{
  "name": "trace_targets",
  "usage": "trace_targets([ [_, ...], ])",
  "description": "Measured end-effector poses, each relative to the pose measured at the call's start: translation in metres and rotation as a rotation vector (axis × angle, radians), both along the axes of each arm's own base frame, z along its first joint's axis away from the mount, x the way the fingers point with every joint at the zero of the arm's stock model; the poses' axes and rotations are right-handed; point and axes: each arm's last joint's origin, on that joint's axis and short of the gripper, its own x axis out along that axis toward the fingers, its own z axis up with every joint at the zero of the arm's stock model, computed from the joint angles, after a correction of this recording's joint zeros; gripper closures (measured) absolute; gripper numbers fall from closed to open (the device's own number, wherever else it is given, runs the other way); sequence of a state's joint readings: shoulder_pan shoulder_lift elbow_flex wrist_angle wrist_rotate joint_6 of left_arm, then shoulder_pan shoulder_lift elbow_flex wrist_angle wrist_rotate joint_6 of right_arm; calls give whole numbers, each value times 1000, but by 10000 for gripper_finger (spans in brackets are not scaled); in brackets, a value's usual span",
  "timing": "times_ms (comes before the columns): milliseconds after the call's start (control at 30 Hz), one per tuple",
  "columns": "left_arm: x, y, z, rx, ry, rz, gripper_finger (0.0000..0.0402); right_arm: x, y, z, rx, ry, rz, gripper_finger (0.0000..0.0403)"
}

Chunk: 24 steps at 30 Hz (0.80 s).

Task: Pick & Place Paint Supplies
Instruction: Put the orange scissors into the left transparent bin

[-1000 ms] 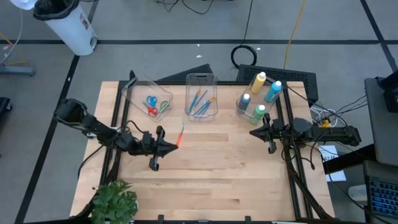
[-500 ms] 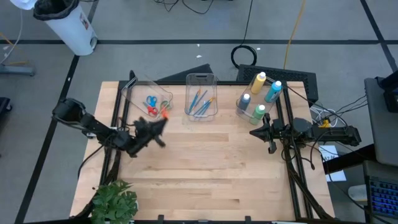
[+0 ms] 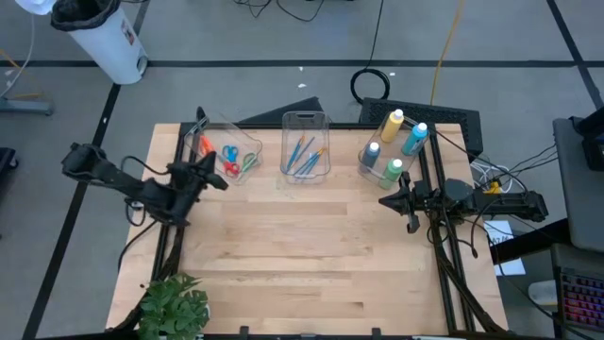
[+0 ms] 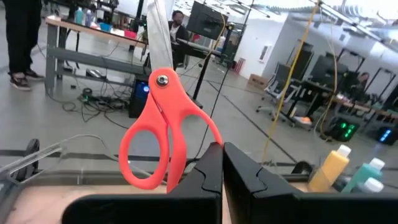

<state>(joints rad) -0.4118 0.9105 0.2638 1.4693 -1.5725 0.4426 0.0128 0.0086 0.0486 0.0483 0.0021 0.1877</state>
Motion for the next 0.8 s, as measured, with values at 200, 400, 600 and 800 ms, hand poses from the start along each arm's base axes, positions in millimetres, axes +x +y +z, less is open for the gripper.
trace_targets([
  [200,-3,-9,0,-9,-20,-68,401,0,0,0,-1,-4,-3,403],
  [400,13,-28,-17,65,-111,-394,401,0,0,1,-1,-6,-5,403],
  [600,25,-20,-32,24,-113,-527,401,0,0,1,1,-8,-7,403],
  [800,27,9,-38,-105,-67,-624,401,0,0,1,2,-10,-4,403],
])
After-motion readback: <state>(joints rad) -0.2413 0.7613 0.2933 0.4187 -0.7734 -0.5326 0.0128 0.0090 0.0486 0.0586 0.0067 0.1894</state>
